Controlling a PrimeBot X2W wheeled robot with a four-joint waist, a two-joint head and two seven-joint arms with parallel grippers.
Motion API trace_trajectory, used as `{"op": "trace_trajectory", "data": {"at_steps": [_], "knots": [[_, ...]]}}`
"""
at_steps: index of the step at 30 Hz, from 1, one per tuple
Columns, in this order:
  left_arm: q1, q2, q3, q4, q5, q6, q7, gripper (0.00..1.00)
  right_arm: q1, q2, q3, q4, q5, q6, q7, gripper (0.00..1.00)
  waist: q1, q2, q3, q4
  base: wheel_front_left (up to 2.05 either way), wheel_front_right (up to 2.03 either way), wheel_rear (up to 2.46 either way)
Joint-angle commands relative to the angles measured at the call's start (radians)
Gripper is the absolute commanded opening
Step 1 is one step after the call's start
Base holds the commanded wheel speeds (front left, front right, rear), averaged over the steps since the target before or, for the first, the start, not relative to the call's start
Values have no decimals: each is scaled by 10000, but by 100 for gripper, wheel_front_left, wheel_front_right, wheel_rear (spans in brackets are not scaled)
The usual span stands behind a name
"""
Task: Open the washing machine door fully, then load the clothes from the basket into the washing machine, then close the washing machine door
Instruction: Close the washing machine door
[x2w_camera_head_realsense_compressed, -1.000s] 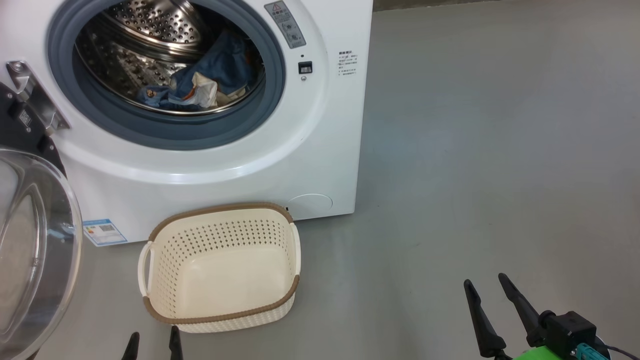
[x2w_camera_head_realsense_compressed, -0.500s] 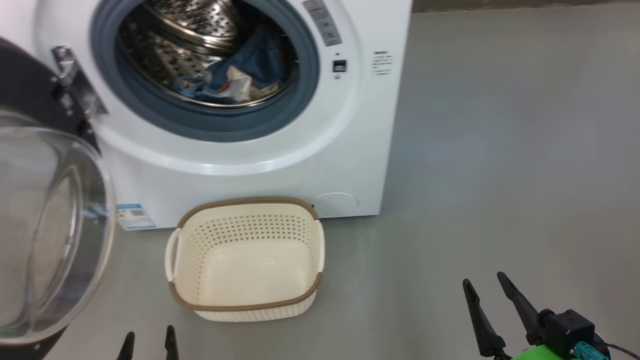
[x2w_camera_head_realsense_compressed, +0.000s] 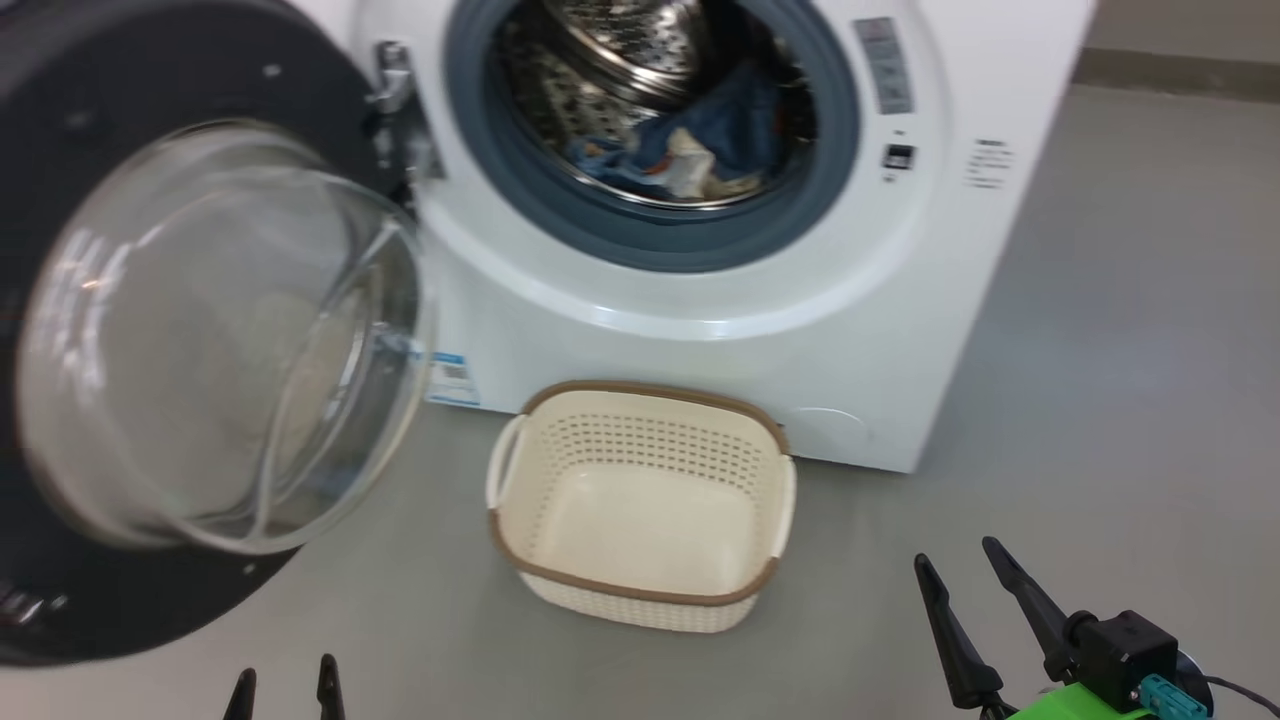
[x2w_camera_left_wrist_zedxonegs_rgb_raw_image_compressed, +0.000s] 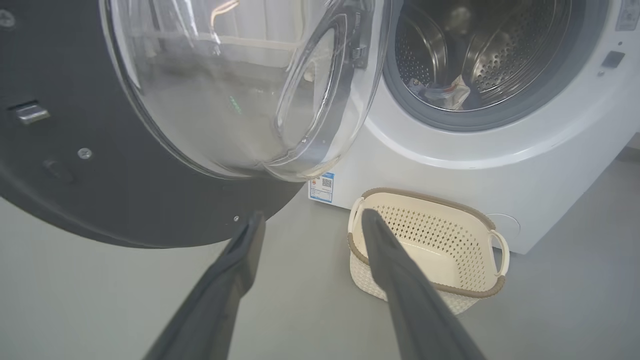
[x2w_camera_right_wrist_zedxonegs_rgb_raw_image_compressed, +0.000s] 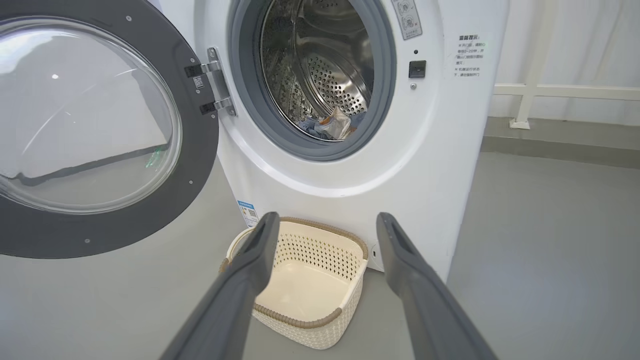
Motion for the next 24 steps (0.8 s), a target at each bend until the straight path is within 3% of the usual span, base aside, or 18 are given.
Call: {"op": "trace_trajectory", "data": {"at_steps": [1,7,17,24], "knots": [[-81,93,360,-244,33,-20,-65,100,-280,-92,237,-212,-6,62,-49,100,0,0,-213,1336,0,0,0],[29,93,445,-277,-62,25,-65,100,-252,-95,283,-248,-40,62,-49,100,0,0,-204,2395,0,0,0],[299,93,494,-797,-566,585,-65,100,-836,-332,903,-26,71,62,-49,100,0,0,55,2584,0,0,0],[388,93,504,-921,-678,731,-65,100,-898,-419,999,49,143,62,-49,100,0,0,95,2605,0,0,0]]}}
